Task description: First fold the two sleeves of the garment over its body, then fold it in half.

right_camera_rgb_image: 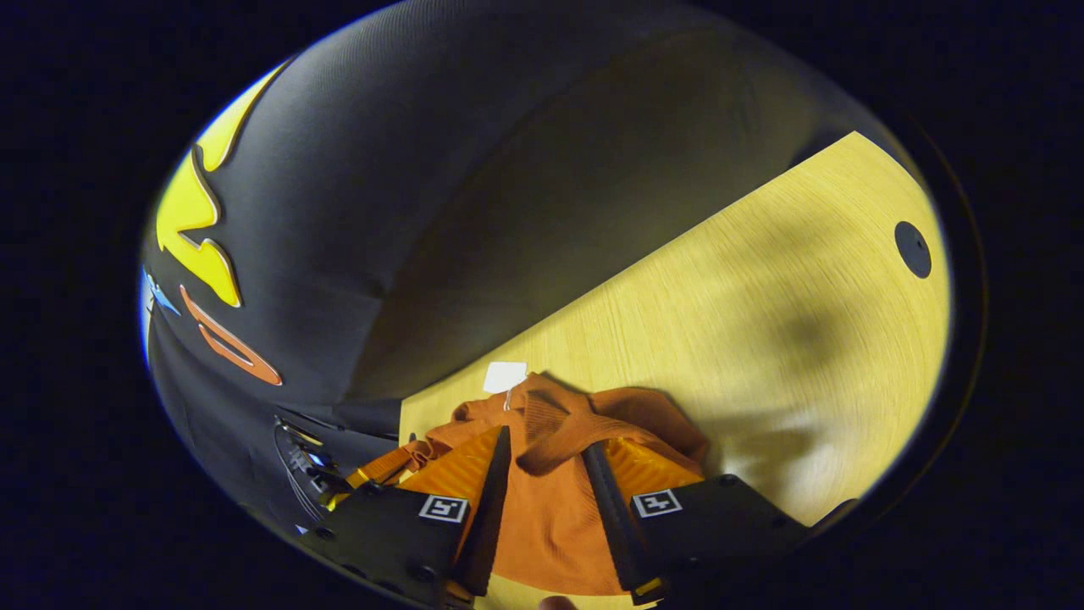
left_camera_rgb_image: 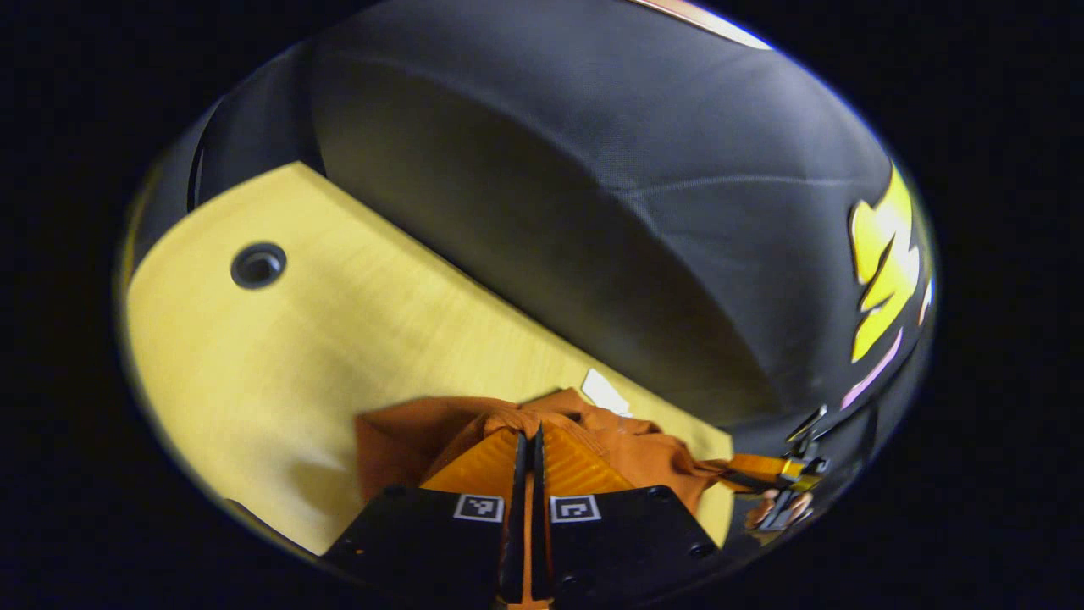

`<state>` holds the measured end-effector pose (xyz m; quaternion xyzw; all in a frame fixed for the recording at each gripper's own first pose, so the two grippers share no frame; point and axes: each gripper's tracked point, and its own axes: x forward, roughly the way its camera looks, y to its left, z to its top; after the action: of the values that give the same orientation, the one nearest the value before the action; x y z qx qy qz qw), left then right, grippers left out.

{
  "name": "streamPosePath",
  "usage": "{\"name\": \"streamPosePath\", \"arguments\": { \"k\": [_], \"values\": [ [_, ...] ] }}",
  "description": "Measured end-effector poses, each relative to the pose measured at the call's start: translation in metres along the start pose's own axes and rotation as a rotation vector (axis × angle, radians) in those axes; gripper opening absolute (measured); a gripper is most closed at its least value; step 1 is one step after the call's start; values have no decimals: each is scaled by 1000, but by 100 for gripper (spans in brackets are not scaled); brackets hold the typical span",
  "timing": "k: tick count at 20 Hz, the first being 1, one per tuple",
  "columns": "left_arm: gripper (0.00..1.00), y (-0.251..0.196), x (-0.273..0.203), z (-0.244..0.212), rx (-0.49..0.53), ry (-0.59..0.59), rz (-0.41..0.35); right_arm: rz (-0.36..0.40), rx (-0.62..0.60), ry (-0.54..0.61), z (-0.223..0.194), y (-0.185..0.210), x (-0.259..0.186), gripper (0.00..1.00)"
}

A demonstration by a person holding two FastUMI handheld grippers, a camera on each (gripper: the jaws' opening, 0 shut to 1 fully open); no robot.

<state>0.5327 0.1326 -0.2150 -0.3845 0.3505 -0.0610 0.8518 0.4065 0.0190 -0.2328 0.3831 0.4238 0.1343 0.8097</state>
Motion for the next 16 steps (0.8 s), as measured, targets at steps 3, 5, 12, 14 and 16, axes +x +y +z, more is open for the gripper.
{"name": "streamPosePath", "arguments": {
  "k": [3, 5, 12, 14, 16],
  "values": [
    [19, -17, 2, 3, -251, -36, -126, 54, 33, -56, 8, 21, -7, 57],
    [64, -17, 0, 7, -358, -65, -132, 55, 48, -85, 13, 27, -7, 77],
    [100, -26, -37, 58, -306, -268, -118, -50, -102, -271, 40, 36, -49, 93],
    [92, -31, -65, 71, -135, -345, -44, -116, -220, -304, 38, 43, -66, 93],
    [95, -33, -97, 79, 65, -427, 51, -178, -348, -355, 34, 58, -92, 93]
  ]
}}
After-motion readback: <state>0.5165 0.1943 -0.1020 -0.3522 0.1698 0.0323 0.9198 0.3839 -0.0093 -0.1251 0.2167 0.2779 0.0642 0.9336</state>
